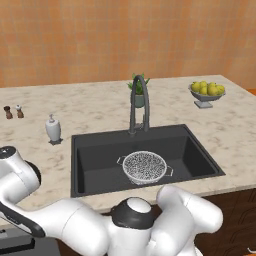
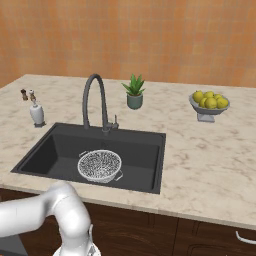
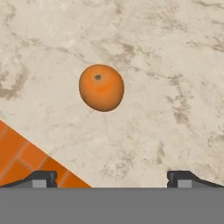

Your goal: Put the colander in the sink, put the tangerine in the colander, and turn on the sink faucet and pour water over the colander.

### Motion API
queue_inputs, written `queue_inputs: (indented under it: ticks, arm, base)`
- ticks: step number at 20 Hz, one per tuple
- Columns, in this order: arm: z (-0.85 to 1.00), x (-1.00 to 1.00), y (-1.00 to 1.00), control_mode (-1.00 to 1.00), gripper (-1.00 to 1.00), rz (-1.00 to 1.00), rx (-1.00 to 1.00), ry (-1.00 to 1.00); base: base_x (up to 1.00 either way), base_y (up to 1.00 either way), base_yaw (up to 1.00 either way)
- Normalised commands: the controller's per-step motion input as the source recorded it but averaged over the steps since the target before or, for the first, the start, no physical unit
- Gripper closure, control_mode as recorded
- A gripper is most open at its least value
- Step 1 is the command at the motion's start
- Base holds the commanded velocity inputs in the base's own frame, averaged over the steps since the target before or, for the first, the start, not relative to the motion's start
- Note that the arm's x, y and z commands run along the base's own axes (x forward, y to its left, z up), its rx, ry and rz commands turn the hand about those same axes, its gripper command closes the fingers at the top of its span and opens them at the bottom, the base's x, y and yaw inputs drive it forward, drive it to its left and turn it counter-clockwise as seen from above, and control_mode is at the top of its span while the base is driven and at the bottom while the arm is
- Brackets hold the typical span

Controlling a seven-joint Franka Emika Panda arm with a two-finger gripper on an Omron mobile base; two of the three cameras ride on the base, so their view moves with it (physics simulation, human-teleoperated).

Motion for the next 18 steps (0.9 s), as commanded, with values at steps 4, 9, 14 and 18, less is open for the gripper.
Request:
queue_inputs:
  ticks: [4, 9, 14, 18]
  arm:
    - [-0.28, 0.18, 0.03, -1.0, -1.0, -0.01, 0.01, -0.01]
    - [-0.24, 0.08, 0.26, -1.0, -1.0, 0.0, 0.04, 0.0]
    - [-0.18, 0.23, 0.28, -1.0, -1.0, 0.0, 0.02, 0.0]
    - [-0.11, 0.13, 0.13, -1.0, -1.0, -0.02, 0.0, -0.03]
  base:
    - [0.0, 0.0, 0.0]
    - [0.0, 0.0, 0.0]
    - [0.0, 0.0, 0.0]
    - [0.0, 0.0, 0.0]
